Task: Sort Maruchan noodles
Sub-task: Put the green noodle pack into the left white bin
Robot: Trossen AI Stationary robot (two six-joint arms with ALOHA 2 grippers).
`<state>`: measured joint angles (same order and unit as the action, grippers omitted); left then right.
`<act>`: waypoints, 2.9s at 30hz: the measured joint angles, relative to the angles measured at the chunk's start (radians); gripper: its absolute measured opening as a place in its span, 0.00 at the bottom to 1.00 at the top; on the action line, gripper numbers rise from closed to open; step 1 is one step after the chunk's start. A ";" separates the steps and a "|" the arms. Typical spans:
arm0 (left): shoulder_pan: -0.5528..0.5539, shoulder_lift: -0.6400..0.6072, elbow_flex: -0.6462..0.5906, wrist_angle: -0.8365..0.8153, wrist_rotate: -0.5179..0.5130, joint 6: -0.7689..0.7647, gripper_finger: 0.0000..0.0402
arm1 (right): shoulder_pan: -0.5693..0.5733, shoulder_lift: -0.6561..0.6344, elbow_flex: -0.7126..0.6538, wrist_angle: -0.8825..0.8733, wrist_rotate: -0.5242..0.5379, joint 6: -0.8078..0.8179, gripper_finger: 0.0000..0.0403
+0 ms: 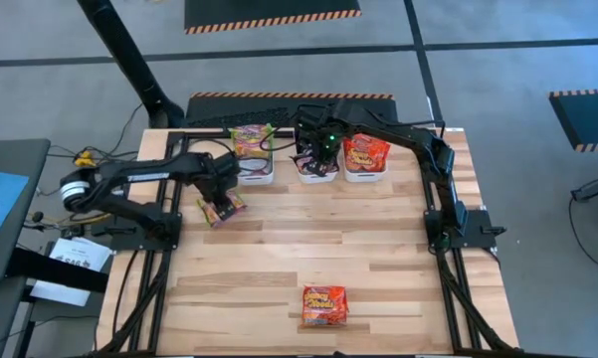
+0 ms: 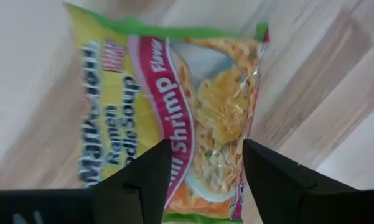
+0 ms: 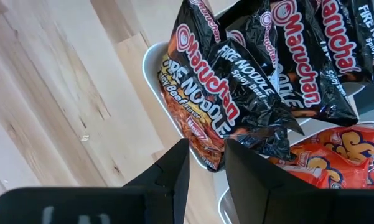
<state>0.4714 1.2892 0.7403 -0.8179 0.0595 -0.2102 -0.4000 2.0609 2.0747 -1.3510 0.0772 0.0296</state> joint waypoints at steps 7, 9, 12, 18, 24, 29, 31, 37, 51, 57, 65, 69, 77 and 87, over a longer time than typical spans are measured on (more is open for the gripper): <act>0.000 0.172 0.012 0.011 -0.001 -0.003 0.50 | 0.000 0.000 0.000 -0.004 0.000 0.000 0.31; 0.000 0.216 0.012 0.005 -0.002 -0.025 0.51 | 0.000 0.000 0.000 -0.005 0.000 0.000 0.31; -0.005 0.237 0.016 0.002 -0.003 -0.043 0.51 | 0.000 0.000 0.000 -0.006 -0.001 0.000 0.31; -0.030 0.219 0.011 0.000 -0.018 -0.047 0.43 | 0.000 0.000 0.000 -0.006 -0.001 -0.002 0.31; -0.052 0.203 0.006 -0.005 -0.030 -0.047 0.19 | 0.000 0.000 0.000 -0.004 -0.001 -0.003 0.31; -0.067 0.196 0.006 -0.009 -0.019 -0.049 0.03 | 0.000 0.000 0.000 -0.002 -0.001 -0.009 0.31; -0.074 0.185 0.003 -0.016 -0.008 -0.046 0.02 | 0.000 0.000 0.000 -0.003 -0.001 -0.012 0.31; -0.097 0.079 -0.007 -0.087 0.017 -0.081 0.00 | -0.002 0.000 0.000 -0.002 -0.001 -0.014 0.31; -0.202 -0.266 0.036 -0.110 -0.290 -0.072 0.00 | -0.002 0.000 0.000 -0.002 0.000 -0.012 0.28; -0.208 -0.278 0.107 -0.075 -0.569 0.250 0.00 | -0.002 0.000 0.000 -0.006 0.000 0.005 0.25; -0.195 -0.185 0.112 0.147 -0.619 0.625 0.00 | -0.001 0.000 0.000 -0.073 0.000 0.049 0.24; -0.171 -0.106 0.112 0.232 -0.622 0.688 0.00 | -0.001 -0.005 0.000 -0.129 0.001 0.070 0.24; -0.164 0.037 0.113 0.402 -0.661 0.748 0.00 | 0.000 -0.047 0.000 -0.134 0.003 0.080 0.24; -0.135 0.184 0.113 0.499 -0.679 0.740 0.00 | -0.001 -0.055 0.000 -0.140 0.003 0.086 0.24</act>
<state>0.3361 1.4731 0.8532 -0.3193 -0.6194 0.5300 -0.4007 2.0056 2.0747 -1.4907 0.0803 0.1153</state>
